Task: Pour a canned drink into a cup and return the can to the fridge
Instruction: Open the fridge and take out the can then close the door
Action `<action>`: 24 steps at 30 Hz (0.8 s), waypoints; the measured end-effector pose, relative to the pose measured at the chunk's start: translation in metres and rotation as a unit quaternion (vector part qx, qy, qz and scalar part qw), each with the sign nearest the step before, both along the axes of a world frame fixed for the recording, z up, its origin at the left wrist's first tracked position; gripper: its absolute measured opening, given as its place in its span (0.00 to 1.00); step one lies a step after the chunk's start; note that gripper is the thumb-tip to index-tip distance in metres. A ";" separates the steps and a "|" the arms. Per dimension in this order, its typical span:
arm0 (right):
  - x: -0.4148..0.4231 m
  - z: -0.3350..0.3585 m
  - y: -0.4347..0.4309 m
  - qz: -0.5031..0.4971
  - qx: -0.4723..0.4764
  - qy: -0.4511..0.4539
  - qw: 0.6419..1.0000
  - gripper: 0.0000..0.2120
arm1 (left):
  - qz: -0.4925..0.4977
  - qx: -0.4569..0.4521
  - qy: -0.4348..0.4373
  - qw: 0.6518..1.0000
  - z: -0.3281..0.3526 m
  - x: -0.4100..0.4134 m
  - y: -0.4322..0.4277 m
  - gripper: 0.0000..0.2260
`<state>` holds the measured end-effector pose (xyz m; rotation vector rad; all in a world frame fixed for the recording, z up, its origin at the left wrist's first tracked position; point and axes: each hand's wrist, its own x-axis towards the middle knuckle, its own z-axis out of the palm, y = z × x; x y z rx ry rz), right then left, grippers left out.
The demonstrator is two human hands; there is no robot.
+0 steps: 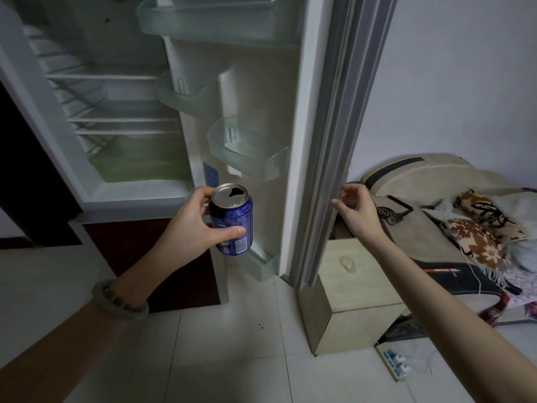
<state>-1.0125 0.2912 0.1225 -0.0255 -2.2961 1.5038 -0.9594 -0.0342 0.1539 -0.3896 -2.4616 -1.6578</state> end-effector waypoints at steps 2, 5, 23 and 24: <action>0.007 0.001 -0.008 0.006 0.022 0.015 1.000 0.13 | -0.001 0.003 -0.001 1.000 0.000 0.007 -0.006 0.30; 0.021 0.003 -0.024 0.026 0.049 0.030 0.998 0.10 | -0.001 0.011 -0.001 1.000 -0.001 0.021 -0.016 0.30; 0.063 -0.013 -0.165 0.164 0.347 0.453 0.804 0.04 | 0.102 -0.007 0.007 0.995 -0.014 0.101 -0.095 0.29; 0.063 -0.013 -0.174 0.164 0.356 0.481 0.784 0.03 | 0.111 -0.008 0.008 0.994 -0.014 0.107 -0.100 0.29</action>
